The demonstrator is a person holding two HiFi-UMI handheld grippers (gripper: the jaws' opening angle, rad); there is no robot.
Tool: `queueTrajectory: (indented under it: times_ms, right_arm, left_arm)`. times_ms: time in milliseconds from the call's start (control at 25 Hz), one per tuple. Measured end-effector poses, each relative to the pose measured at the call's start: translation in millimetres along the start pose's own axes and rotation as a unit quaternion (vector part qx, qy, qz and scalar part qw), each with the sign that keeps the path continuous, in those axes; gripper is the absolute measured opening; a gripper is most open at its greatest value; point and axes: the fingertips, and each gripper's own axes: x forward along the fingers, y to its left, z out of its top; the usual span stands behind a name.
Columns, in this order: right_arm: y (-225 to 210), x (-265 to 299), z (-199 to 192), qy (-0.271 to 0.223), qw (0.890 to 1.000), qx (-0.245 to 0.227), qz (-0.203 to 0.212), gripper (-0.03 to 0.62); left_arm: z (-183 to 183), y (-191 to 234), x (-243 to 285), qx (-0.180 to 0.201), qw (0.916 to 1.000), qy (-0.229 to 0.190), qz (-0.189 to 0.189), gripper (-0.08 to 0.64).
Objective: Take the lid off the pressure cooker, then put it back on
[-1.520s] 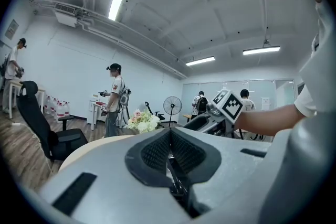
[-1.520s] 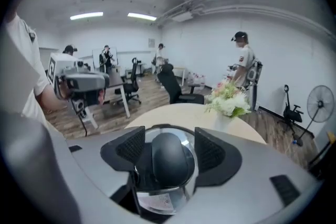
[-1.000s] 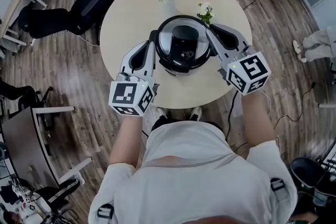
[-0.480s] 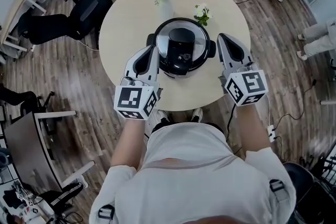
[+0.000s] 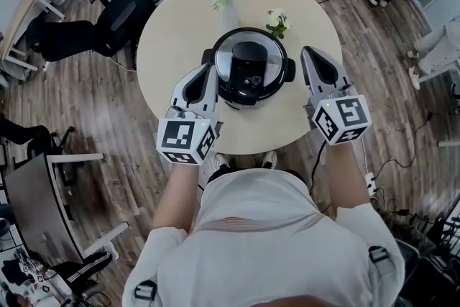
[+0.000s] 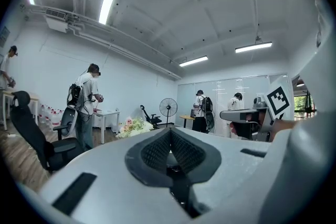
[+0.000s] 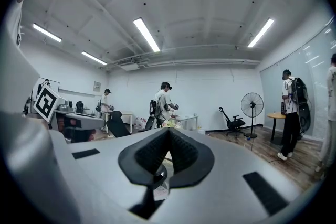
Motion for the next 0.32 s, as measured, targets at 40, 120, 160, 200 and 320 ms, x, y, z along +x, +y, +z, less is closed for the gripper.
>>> queueTrajectory:
  times_ms: [40,120,160,200,320]
  right_arm:
    - [0.6,0.0,-0.3,0.001,1.0,0.001,0.001,-0.002]
    - [3.4,1.3,-2.2,0.003,1.0,0.001,0.006,-0.002]
    - [5.2,2.1,-3.3,0.004,1.0,0.002,0.008,-0.002]
    - [6.9,2.7,-4.1,0.004,1.0,0.003,0.009,-0.002]
    - [10.9,3.4,-5.4,0.006,1.0,0.004,0.013,-0.002]
  left_arm:
    - [0.4,-0.4,0.1,0.0,1.0,0.0,-0.001,0.004]
    - [0.4,0.1,0.1,0.0,1.0,-0.001,-0.002,0.005]
    - [0.2,0.9,-0.1,0.0,1.0,-0.002,-0.002,0.005]
    - [0.0,1.7,-0.5,-0.001,1.0,-0.002,-0.003,0.004]
    - [-0.1,3.7,-2.0,-0.002,1.0,-0.003,-0.003,0.004]
